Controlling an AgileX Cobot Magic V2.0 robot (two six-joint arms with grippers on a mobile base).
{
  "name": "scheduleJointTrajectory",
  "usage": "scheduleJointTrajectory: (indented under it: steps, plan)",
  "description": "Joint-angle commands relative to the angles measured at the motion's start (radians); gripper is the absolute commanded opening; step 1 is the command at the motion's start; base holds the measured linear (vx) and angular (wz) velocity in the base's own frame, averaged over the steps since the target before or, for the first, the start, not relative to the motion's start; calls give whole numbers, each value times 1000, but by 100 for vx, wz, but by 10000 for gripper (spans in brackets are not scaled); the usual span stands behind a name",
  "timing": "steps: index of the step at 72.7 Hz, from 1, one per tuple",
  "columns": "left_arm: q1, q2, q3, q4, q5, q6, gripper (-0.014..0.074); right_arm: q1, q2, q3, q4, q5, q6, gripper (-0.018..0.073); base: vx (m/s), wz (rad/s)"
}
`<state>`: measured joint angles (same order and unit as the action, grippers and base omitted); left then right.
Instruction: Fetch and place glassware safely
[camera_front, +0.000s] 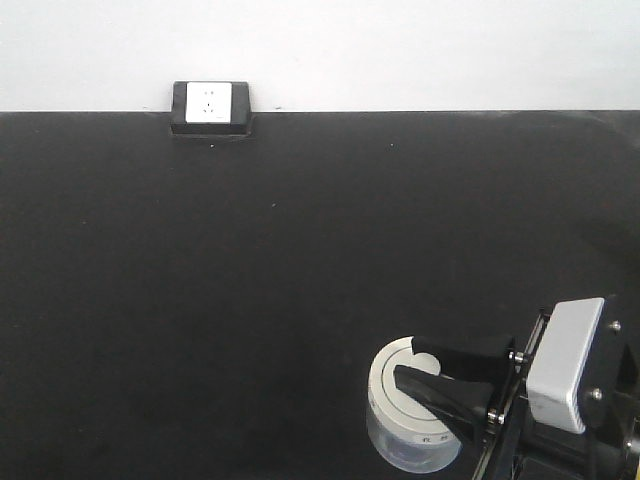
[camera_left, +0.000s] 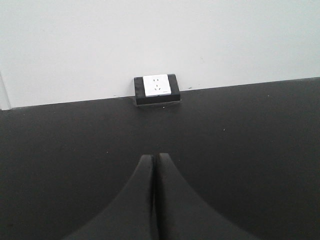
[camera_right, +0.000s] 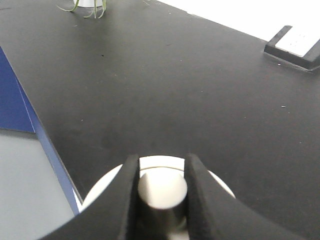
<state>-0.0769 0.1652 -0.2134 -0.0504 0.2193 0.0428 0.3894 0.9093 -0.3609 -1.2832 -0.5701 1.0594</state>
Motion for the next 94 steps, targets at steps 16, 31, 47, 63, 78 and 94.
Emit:
scheduleJointTrajectory:
  steps: [16, 31, 47, 63, 78, 94]
  plan:
    - [-8, 10, -27, -3, -69, -4, -7, -2, 2, -34, 46, -41, -7, -1, 3, -1]
    - [-8, 11, -27, -3, -66, -4, -7, -2, 5, -34, 40, -48, -7, -1, 0, 1]
    - [-8, 9, -27, -3, -64, -4, -7, -2, 5, -34, 40, -45, -7, -1, 0, 0]
    - [-8, 9, -27, -3, -64, -4, -7, -2, 5, -34, 40, -44, -7, -1, 0, 0]
    - [-8, 9, -27, -3, -64, -4, -7, -2, 5, -34, 40, -44, -7, -1, 0, 0]
    - [-8, 9, -27, -3, -64, -4, -7, -2, 5, -34, 40, -53, -7, -1, 0, 0]
